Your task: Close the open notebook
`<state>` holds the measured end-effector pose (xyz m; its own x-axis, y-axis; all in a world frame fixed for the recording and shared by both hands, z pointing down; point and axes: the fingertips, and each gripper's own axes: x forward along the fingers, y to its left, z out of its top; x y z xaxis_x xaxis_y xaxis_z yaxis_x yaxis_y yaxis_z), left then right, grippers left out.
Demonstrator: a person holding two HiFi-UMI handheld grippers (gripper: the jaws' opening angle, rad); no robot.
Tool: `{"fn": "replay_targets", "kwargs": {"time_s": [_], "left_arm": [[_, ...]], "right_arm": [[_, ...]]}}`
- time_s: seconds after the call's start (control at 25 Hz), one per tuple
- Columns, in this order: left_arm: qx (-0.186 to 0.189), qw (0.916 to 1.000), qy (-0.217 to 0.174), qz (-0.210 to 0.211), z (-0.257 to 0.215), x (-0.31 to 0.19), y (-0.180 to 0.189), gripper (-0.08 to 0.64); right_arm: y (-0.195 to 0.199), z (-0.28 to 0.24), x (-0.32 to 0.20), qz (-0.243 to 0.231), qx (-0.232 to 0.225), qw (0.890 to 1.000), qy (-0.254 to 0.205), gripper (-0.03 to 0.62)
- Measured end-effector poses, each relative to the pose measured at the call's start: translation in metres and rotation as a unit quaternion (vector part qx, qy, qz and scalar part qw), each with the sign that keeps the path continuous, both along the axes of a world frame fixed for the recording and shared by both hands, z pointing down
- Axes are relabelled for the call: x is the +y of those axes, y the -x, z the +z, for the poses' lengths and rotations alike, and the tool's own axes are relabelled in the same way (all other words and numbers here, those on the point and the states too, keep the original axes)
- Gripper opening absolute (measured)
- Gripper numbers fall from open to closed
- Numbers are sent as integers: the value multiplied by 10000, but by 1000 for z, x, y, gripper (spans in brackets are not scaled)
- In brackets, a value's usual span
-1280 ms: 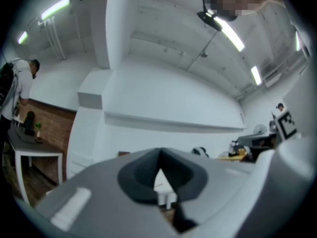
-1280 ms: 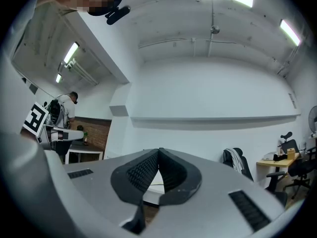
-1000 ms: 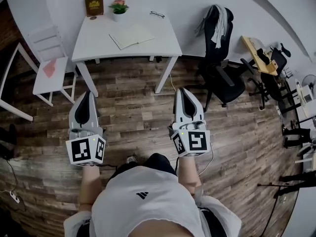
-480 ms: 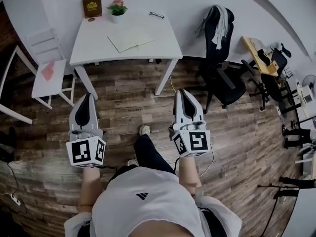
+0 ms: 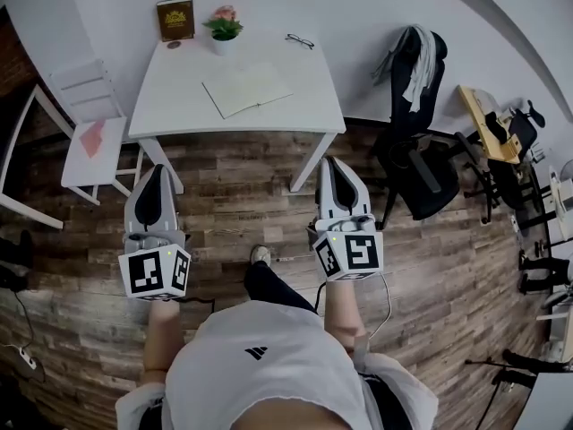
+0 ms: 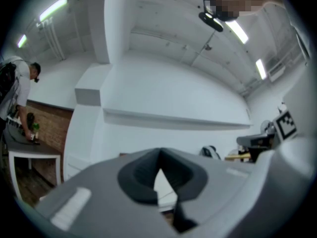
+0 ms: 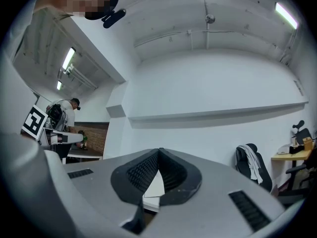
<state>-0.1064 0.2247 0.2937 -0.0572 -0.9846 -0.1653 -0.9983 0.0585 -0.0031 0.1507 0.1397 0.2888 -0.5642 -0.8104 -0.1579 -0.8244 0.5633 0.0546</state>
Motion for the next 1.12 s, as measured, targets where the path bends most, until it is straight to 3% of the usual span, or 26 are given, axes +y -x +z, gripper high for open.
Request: {"fn": "replay_targets", "kwargs": {"time_s": [0.6, 1.12], "left_arm": [[-72, 9999, -46, -105, -12, -136, -11, 9], [-238, 9990, -5, -369, -12, -181, -11, 9]], "right_arm": [[2, -11, -143, -274, -44, 9996, -45, -5], [10, 3, -203, -602, -106, 9981, 101, -5]]}}
